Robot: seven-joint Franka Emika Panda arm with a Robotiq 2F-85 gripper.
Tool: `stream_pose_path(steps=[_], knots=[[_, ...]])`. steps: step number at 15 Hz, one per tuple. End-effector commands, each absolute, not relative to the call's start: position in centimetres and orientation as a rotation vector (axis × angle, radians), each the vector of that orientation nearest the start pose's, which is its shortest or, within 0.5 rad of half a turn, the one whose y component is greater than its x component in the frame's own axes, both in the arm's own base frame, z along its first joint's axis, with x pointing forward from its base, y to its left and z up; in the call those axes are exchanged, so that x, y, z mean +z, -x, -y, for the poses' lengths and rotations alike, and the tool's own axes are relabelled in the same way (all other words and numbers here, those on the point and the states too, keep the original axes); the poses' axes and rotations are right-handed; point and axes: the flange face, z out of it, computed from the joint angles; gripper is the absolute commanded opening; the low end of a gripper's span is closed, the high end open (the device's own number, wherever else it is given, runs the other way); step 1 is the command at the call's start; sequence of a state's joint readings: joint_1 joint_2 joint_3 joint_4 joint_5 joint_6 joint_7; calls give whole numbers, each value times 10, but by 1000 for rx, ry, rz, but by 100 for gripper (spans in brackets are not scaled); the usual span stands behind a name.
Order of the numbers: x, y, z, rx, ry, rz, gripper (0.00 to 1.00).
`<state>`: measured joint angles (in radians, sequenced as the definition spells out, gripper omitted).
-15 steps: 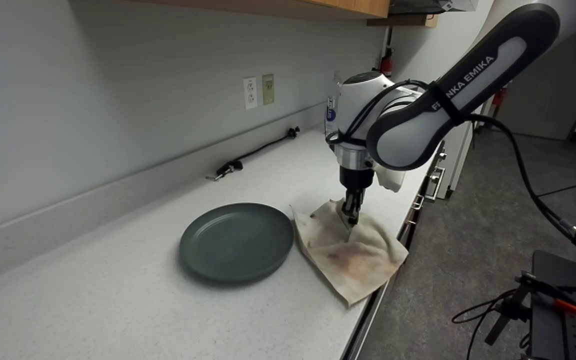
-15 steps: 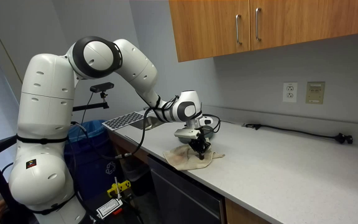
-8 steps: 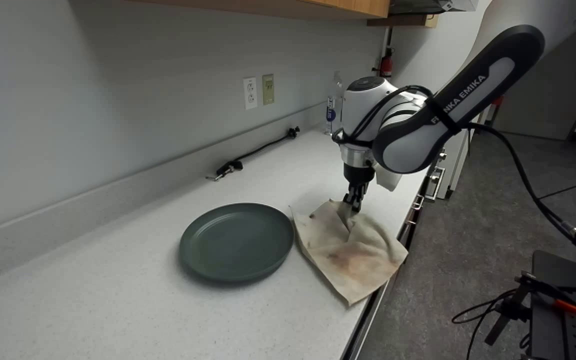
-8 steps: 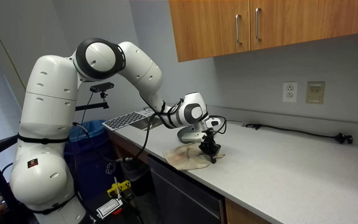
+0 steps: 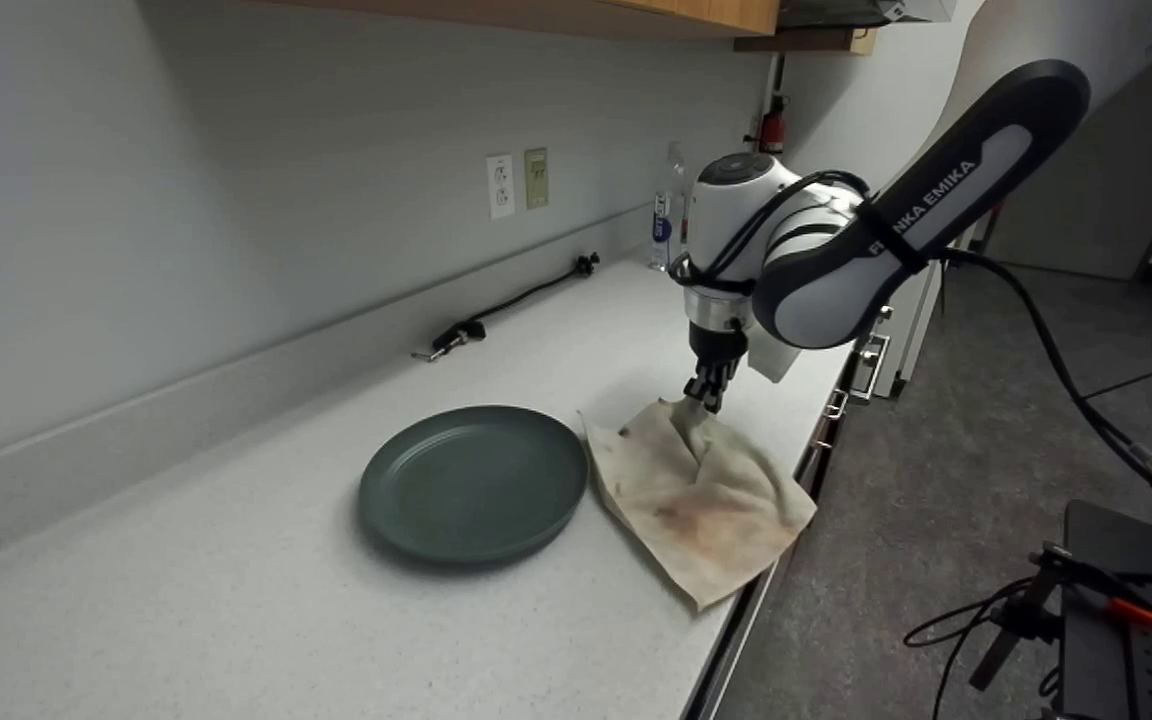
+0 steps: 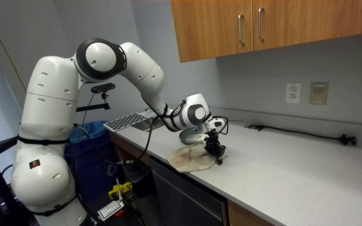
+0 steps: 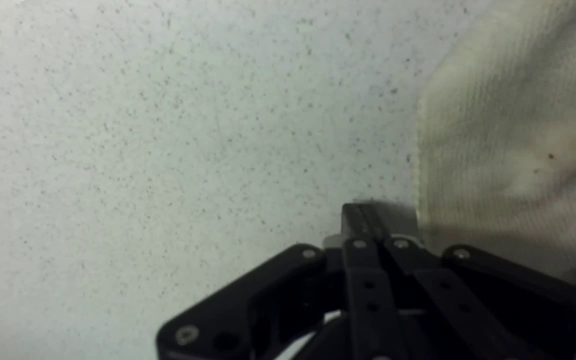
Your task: Unfold the towel
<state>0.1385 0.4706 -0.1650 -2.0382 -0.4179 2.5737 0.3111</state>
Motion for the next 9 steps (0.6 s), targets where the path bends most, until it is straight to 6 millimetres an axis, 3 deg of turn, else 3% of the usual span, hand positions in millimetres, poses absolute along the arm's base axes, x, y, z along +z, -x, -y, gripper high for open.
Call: stream_pose_path(steps=[1, 5, 9], knots=[[252, -597, -10, -325, 3453, 82, 0], [275, -593, -31, -397, 3427, 126, 0], [267, -593, -48, -365, 3354, 155, 0]])
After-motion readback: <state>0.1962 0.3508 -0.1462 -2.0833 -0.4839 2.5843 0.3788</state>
